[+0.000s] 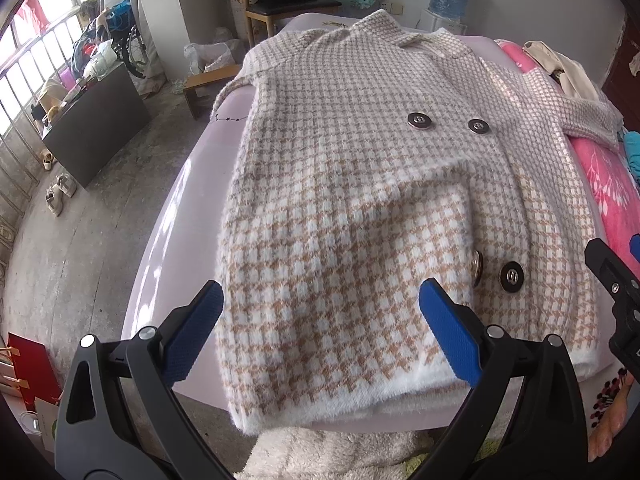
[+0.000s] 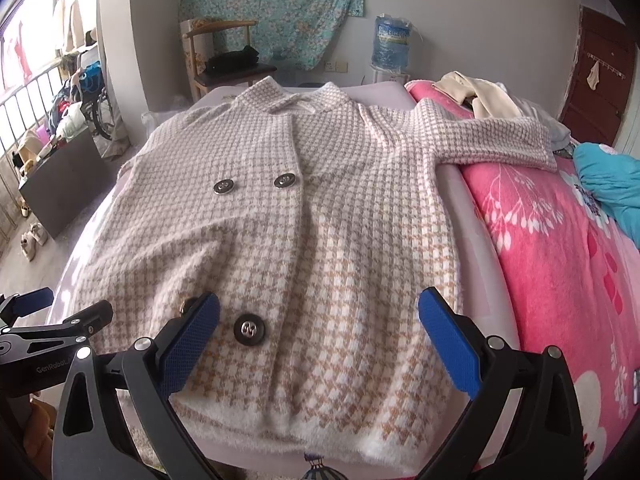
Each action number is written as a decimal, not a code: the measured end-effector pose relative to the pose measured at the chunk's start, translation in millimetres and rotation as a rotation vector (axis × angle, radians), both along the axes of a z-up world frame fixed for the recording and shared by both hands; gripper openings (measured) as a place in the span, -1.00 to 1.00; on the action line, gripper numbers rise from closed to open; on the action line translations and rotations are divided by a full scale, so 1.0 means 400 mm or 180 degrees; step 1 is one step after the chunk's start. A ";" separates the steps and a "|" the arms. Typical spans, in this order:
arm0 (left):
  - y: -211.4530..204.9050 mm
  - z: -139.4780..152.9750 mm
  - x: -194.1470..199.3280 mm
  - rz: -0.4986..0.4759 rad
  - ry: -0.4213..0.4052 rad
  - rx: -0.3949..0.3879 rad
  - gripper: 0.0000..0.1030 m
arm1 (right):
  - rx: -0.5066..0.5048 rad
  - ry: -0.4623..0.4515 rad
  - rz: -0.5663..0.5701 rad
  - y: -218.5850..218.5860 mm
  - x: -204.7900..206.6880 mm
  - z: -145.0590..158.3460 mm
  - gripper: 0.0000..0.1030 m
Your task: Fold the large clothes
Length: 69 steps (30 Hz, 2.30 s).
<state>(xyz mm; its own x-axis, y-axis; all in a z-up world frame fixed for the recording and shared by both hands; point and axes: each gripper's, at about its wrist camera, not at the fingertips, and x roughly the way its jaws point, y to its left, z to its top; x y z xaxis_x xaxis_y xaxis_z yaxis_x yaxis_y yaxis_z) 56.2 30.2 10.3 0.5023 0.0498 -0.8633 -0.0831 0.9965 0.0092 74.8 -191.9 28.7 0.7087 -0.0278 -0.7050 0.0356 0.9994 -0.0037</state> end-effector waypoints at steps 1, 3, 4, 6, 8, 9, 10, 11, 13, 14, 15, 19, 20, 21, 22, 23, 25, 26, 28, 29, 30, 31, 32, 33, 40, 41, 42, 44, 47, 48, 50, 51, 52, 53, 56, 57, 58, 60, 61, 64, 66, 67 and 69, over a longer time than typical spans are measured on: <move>0.005 0.002 0.013 0.0006 -0.0018 0.0010 0.84 | -0.0010 -0.0021 0.0011 0.002 0.012 0.007 0.88; 0.021 0.007 0.042 -0.0003 -0.0054 -0.0012 0.84 | -0.0013 -0.0067 0.0052 0.008 0.037 0.021 0.88; 0.031 0.010 0.054 -0.0016 -0.0086 -0.0053 0.84 | -0.0018 -0.0080 0.0083 0.013 0.052 0.027 0.88; 0.057 0.020 0.081 -0.0033 -0.0191 -0.0130 0.84 | -0.0033 -0.0100 0.0146 0.025 0.086 0.040 0.88; 0.086 0.031 0.107 -0.0119 -0.0326 -0.0286 0.84 | -0.0028 -0.0140 0.0215 0.040 0.120 0.054 0.88; 0.102 0.035 0.120 -0.0177 -0.0386 -0.0414 0.84 | -0.0019 -0.0147 0.0244 0.048 0.140 0.059 0.88; 0.121 0.040 0.133 -0.0232 -0.0444 -0.0562 0.84 | 0.0001 -0.0152 0.0278 0.056 0.160 0.065 0.88; 0.139 0.043 0.145 -0.0270 -0.0508 -0.0715 0.84 | 0.0029 -0.0164 0.0314 0.064 0.180 0.069 0.88; 0.177 0.048 0.171 -0.0279 -0.0584 -0.0984 0.84 | 0.0098 -0.0170 0.0422 0.084 0.222 0.075 0.88; 0.196 0.047 0.187 -0.0255 -0.0572 -0.1071 0.84 | 0.0125 -0.0155 0.0485 0.097 0.247 0.075 0.88; 0.215 0.046 0.205 -0.0226 -0.0550 -0.1141 0.84 | 0.0137 -0.0131 0.0546 0.110 0.271 0.074 0.88; 0.321 0.027 0.262 0.0141 -0.0618 -0.1353 0.84 | 0.0248 -0.0001 0.0795 0.171 0.361 0.054 0.88; 0.353 0.019 0.276 0.0283 -0.0648 -0.1391 0.84 | 0.0270 0.0045 0.0862 0.188 0.381 0.043 0.88; 0.385 0.007 0.293 0.0432 -0.0635 -0.1432 0.84 | 0.0271 0.0099 0.0921 0.205 0.401 0.031 0.88; 0.421 -0.007 0.311 0.0572 -0.0615 -0.1502 0.84 | 0.0255 0.0155 0.0966 0.223 0.418 0.018 0.88; 0.457 -0.026 0.330 0.0713 -0.0593 -0.1592 0.84 | 0.0247 0.0202 0.1015 0.237 0.433 0.005 0.88; 0.530 -0.070 0.373 0.0995 -0.0486 -0.1753 0.84 | 0.0239 0.0281 0.1106 0.263 0.452 -0.020 0.88; 0.565 -0.097 0.396 0.1102 -0.0416 -0.1894 0.84 | 0.0230 0.0315 0.1147 0.272 0.458 -0.033 0.88; 0.637 -0.167 0.437 0.1338 -0.0236 -0.2400 0.84 | 0.0188 0.0380 0.1213 0.290 0.468 -0.056 0.88; 0.671 -0.207 0.453 0.1435 -0.0154 -0.2710 0.84 | 0.0165 0.0408 0.1238 0.296 0.472 -0.066 0.88; 0.698 -0.250 0.470 0.1578 -0.0060 -0.2986 0.84 | 0.0150 0.0432 0.1259 0.301 0.476 -0.075 0.88; 0.721 -0.294 0.486 0.1696 0.0004 -0.3284 0.84 | 0.0138 0.0456 0.1272 0.305 0.479 -0.083 0.88; 0.737 -0.339 0.505 0.1762 0.0087 -0.3563 0.84 | 0.0135 0.0478 0.1283 0.306 0.480 -0.090 0.88; 0.746 -0.388 0.526 0.1833 0.0228 -0.3814 0.84 | 0.0134 0.0499 0.1290 0.305 0.483 -0.097 0.88; 0.751 -0.661 0.626 0.2288 0.1029 -0.4803 0.84 | 0.0097 0.0561 0.1276 0.308 0.499 -0.112 0.88; 0.745 -0.681 0.637 0.2323 0.1106 -0.4802 0.84 | 0.0089 0.0554 0.1271 0.309 0.500 -0.112 0.88; 0.736 -0.695 0.652 0.2322 0.1157 -0.4810 0.84 | 0.0083 0.0549 0.1264 0.309 0.501 -0.111 0.88; 0.730 -0.713 0.673 0.2317 0.1186 -0.4887 0.84 | 0.0078 0.0552 0.1239 0.307 0.510 -0.112 0.88; 0.732 -0.726 0.687 0.2445 0.1149 -0.4742 0.63 | 0.0059 0.0555 0.1197 0.303 0.519 -0.114 0.88; 0.730 -0.736 0.692 0.2501 0.1168 -0.4728 0.50 | 0.0047 0.0549 0.1183 0.300 0.522 -0.114 0.88; 0.739 -0.742 0.705 0.2594 0.1217 -0.4724 -0.04 | 0.0041 0.0526 0.1150 0.293 0.521 -0.111 0.88; 0.738 -0.746 0.709 0.2619 0.1226 -0.4671 -0.17 | 0.0044 0.0517 0.1131 0.287 0.521 -0.110 0.88; 0.760 -0.739 0.706 0.2642 0.1208 -0.4622 -0.44 | 0.0046 0.0507 0.1107 0.281 0.521 -0.108 0.88; 0.765 -0.734 0.708 0.2646 0.1173 -0.4562 -0.54 | 0.0047 0.0496 0.1085 0.275 0.520 -0.106 0.88; 0.794 -0.676 0.695 0.2586 0.0963 -0.4153 -0.76 | 0.0044 0.0474 0.1030 0.259 0.518 -0.101 0.88; 0.808 -0.640 0.699 0.2546 0.0840 -0.3926 -0.79 | 0.0045 0.0464 0.1019 0.254 0.516 -0.099 0.88; 0.822 -0.597 0.700 0.2498 0.0695 -0.3686 -0.83 | 0.0044 0.0450 0.1006 0.249 0.513 -0.096 0.88; 0.840 -0.494 0.692 0.2392 0.0376 -0.3213 -0.85 | 0.0051 0.0423 0.0982 0.235 0.506 -0.090 0.88; 0.842 -0.435 0.695 0.2317 0.0190 -0.2963 -0.85 | 0.0058 0.0404 0.0971 0.230 0.502 -0.085 0.88; 0.805 -0.225 0.689 0.1965 -0.0319 -0.2060 -0.86 | 0.0050 0.0339 0.0927 0.212 0.489 -0.068 0.88; 0.726 -0.062 0.681 0.1582 -0.0702 -0.1326 -0.86 | 0.0041 0.0277 0.0883 0.195 0.475 -0.050 0.88; 0.668 0.015 0.671 0.1318 -0.0907 -0.1020 -0.85 | 0.0031 0.0241 0.0851 0.185 0.465 -0.041 0.88; 0.538 0.143 0.643 0.0804 -0.1208 -0.0534 -0.85 | 0.0004 0.0176 0.0767 0.163 0.443 -0.025 0.88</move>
